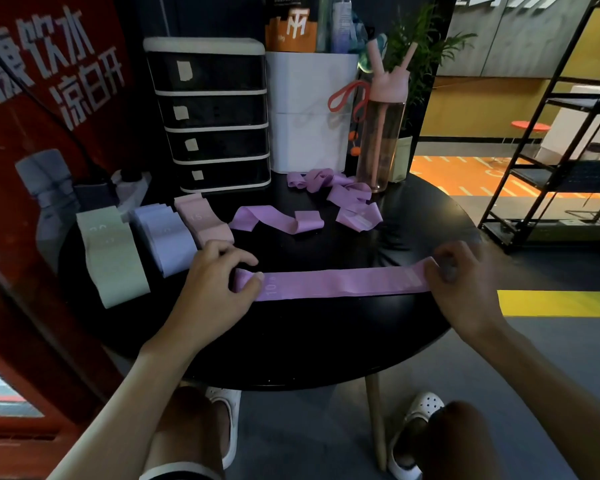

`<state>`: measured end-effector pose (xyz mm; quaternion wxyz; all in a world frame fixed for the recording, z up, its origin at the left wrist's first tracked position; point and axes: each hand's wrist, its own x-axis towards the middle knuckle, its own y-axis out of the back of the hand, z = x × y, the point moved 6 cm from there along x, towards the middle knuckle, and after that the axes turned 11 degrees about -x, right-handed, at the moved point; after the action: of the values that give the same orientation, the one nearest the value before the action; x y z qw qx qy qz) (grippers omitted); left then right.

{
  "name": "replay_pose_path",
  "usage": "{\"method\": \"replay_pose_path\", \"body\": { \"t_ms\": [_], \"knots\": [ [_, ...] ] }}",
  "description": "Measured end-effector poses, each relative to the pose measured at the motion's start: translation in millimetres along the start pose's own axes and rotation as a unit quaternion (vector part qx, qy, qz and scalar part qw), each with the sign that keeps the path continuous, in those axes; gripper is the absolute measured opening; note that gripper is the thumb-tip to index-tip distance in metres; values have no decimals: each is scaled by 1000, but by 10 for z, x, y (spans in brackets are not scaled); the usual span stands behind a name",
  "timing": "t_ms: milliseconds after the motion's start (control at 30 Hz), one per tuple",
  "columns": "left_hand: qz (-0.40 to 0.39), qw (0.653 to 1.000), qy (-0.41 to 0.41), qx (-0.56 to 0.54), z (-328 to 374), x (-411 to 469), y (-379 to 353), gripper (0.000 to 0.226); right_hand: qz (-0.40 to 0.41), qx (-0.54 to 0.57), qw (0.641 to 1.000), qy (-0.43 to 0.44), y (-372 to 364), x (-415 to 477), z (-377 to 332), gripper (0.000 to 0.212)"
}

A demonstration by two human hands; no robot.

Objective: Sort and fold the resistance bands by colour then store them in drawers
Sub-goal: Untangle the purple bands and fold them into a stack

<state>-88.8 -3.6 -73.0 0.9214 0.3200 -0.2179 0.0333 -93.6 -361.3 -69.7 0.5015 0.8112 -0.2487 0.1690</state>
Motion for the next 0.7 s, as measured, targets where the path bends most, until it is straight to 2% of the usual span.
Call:
{"method": "replay_pose_path", "body": {
  "t_ms": [67, 100, 233, 433, 500, 600, 700],
  "knots": [
    [-38, 997, -42, 51, 57, -14, -38, 45, 14, -62, 993, 99, 15, 28, -223, 20],
    [-61, 994, -59, 72, 82, -15, -68, 49, -11, -66, 988, 141, -10, 46, -370, 28],
    [-104, 989, -76, 70, 73, -14, -143, 48, -196, -16, 950, 243, -293, -19, -913, 42],
    [-112, 992, -60, 21, 34, 5, -153, 30, -256, 5, 929, 267, -537, -95, -1013, 24],
    [-115, 992, -56, 23, 27, 13, -152, 31, -267, 18, 928, 259, -553, -91, -1001, 27],
    [-121, 991, -57, 25, 21, 10, -155, 33, -249, 27, 936, 249, -543, -92, -995, 33],
    [-119, 991, -58, 30, 39, 2, -155, 38, -218, 9, 945, 243, -548, -123, -951, 31]
  ]
}}
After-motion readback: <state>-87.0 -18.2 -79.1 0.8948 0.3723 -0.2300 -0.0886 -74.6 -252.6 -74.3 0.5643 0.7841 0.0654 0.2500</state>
